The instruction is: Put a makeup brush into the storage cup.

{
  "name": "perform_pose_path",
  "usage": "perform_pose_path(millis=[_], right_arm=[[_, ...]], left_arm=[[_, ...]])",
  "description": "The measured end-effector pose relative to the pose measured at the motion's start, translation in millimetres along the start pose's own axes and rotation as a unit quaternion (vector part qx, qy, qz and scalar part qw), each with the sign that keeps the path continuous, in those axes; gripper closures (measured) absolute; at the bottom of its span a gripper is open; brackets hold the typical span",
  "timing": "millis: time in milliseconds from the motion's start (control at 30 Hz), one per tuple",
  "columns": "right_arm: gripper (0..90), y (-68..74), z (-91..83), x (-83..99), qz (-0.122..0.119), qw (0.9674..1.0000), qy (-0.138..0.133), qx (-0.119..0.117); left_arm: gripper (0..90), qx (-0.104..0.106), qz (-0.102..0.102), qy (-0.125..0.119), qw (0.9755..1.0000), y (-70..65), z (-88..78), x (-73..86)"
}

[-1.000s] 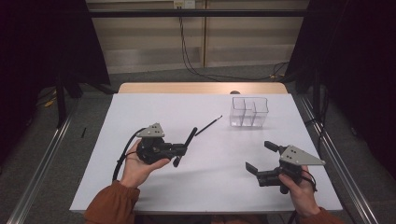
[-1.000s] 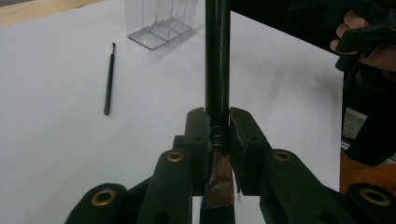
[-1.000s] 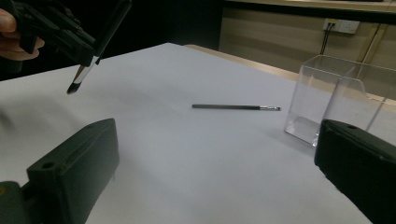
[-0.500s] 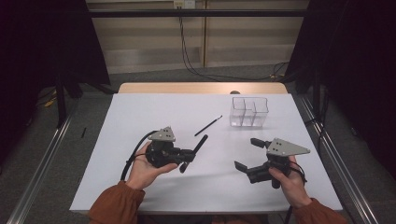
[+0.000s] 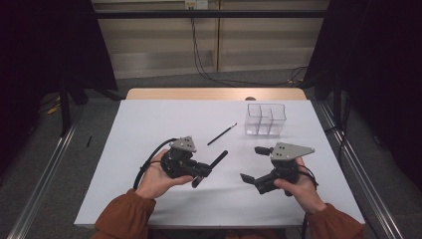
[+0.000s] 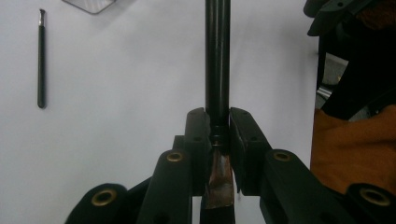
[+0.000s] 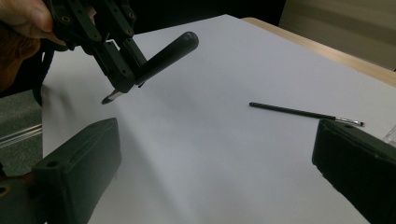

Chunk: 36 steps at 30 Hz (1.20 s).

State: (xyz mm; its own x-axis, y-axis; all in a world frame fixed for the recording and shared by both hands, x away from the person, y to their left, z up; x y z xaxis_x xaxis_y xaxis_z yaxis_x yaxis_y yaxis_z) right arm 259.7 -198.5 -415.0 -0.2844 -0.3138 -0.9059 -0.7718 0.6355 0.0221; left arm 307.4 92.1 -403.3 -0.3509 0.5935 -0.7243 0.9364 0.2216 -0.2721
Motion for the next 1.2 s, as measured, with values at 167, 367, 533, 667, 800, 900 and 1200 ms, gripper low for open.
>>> perform_pose_path(millis=[167,367,533,667,800,900,1200], right_arm=[[1.8,-2.5,4.0,-0.1,-0.002,0.9997,0.022,-0.015],[1.1,-6.5,8.9,-2.3,-0.006,0.9971,0.065,-0.041],[0.5,-9.1,10.2,-6.7,-0.009,0.993,0.098,-0.066],[0.7,-10.2,12.1,-10.0,-0.01,0.989,0.116,-0.091],[1.2,-8.4,17.9,-14.6,-0.018,0.9824,0.147,-0.114],[1.5,-7.6,22.2,-17.9,-0.025,0.9781,0.166,-0.123],[2.9,-4.0,35.9,-22.5,-0.064,0.9621,0.216,-0.153]], left_arm=[[78.2,-0.003,0.015,0.042,0.999,-2.1,-0.5,-8.7],[78.2,0.016,0.033,0.068,0.997,-5.2,2.4,-17.9],[78.2,0.022,0.039,0.089,0.995,-7.6,5.4,-23.2],[78.1,0.022,0.048,0.111,0.9924,-9.1,7.1,-27.1],[78.1,0.018,0.053,0.129,0.99,-9.4,8.5,-30.5],[78.1,0.018,0.057,0.148,0.9871,-8.6,10.0,-33.2],[78.2,0.021,0.067,0.185,0.9803,-9.4,14.2,-37.7]])
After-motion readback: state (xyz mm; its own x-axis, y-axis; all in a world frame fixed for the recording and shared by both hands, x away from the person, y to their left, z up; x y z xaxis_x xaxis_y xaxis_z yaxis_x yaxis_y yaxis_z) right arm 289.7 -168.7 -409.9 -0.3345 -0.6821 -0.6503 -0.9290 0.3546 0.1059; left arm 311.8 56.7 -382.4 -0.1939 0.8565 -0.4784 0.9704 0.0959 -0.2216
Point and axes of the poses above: each handheld gripper's, and its own axes: z roughly forward along the jaws, x roughly out of its underside, y roughly to its left, the point moved 1 cm from there along z, roughly forward along the jaws, and after that the axes turned 4 degrees about x, right-handed, at the moved point
